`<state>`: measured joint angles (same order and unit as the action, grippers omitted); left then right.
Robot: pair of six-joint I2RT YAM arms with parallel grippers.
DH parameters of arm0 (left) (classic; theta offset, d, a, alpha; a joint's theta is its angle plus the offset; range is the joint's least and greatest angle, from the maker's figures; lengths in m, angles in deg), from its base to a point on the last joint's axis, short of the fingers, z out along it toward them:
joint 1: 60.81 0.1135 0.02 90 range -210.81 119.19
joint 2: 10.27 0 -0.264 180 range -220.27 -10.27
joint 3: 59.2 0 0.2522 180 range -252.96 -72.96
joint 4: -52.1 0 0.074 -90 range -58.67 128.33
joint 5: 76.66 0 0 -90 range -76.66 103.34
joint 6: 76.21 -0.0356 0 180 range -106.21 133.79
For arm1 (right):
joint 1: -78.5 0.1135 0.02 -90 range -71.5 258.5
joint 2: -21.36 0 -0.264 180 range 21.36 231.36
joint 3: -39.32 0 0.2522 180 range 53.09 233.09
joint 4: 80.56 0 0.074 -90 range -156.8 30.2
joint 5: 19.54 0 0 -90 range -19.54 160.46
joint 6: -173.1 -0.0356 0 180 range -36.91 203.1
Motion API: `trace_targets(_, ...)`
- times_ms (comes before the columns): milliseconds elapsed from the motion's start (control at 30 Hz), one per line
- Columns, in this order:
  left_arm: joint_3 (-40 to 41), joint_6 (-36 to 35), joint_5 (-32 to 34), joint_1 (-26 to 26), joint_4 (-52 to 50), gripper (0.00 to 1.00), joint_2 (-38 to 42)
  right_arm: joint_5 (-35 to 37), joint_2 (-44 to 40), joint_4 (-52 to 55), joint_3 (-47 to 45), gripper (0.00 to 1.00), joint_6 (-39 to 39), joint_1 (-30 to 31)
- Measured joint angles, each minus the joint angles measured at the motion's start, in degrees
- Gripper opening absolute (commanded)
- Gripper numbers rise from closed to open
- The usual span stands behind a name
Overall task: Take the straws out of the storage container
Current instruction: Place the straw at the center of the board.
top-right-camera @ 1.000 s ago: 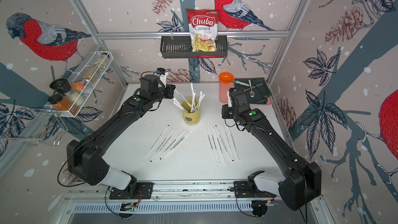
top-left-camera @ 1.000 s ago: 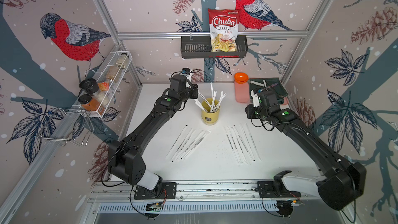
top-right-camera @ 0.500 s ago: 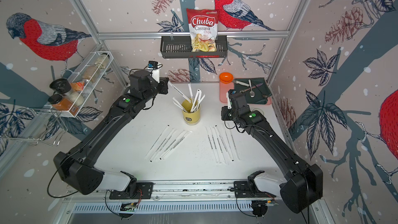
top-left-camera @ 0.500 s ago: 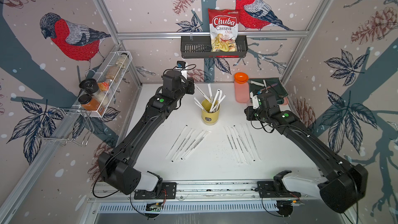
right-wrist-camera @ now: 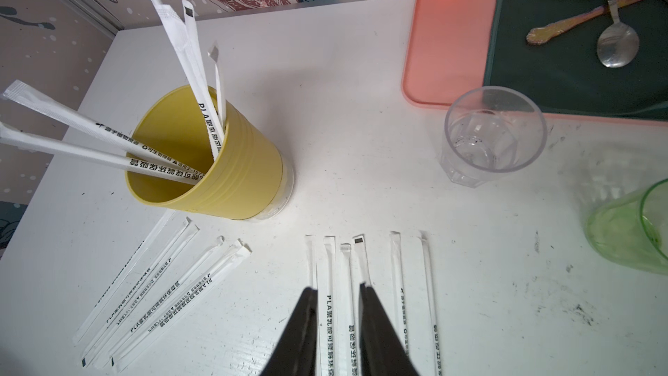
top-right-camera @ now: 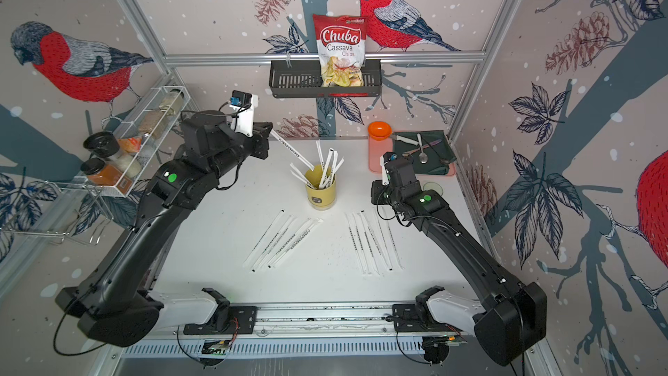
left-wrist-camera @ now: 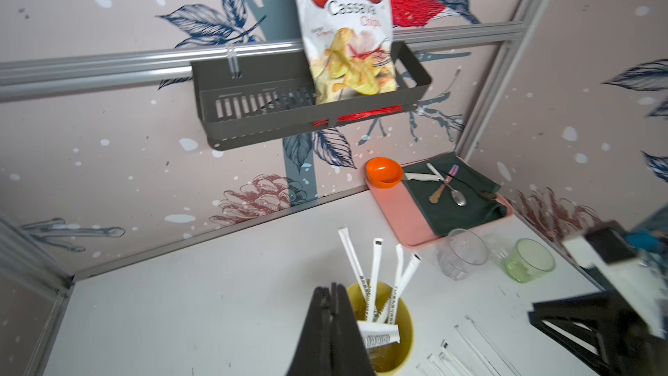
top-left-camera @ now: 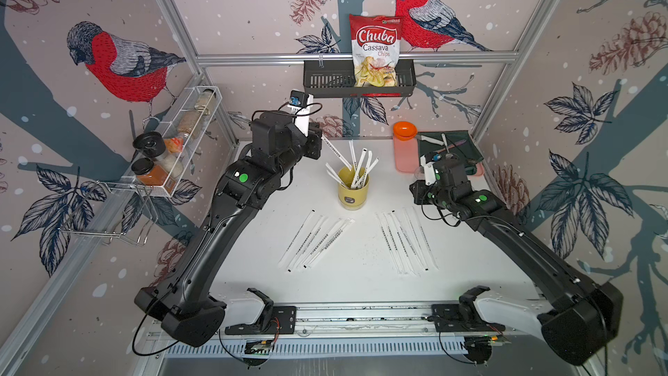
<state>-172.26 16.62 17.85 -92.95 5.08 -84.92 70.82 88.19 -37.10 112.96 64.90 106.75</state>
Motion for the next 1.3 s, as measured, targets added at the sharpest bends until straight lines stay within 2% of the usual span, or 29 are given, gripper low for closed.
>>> trace_targets(233, -6.0, -0.2, -3.1, -5.5, -16.3, 0.0, -0.2, -0.2, -1.0, -0.3, -0.7, 0.25, -0.2, 1.2)
trace_targets(367, -5.2, 0.9, -3.8, -7.0, -24.3, 0.0, -2.2, -0.2, -2.0, -0.6, -1.6, 0.25, -0.2, 2.1)
trace_targets(567, -1.2, 3.0, 0.0, -8.6, -32.5, 0.0, -9.3, -0.4, -3.1, -0.9, -3.4, 0.25, -0.4, 2.8)
trace_targets(867, 3.5, 2.8, 0.0, -8.8, -35.9, 0.0, -19.9, -0.6, -3.9, -0.9, -4.0, 0.25, -0.4, 3.1)
trace_targets(1300, 1.9, -1.4, -1.6, -8.5, -35.8, 0.04, -33.2, -0.6, -1.9, -2.2, -4.8, 0.25, -1.2, 3.7)
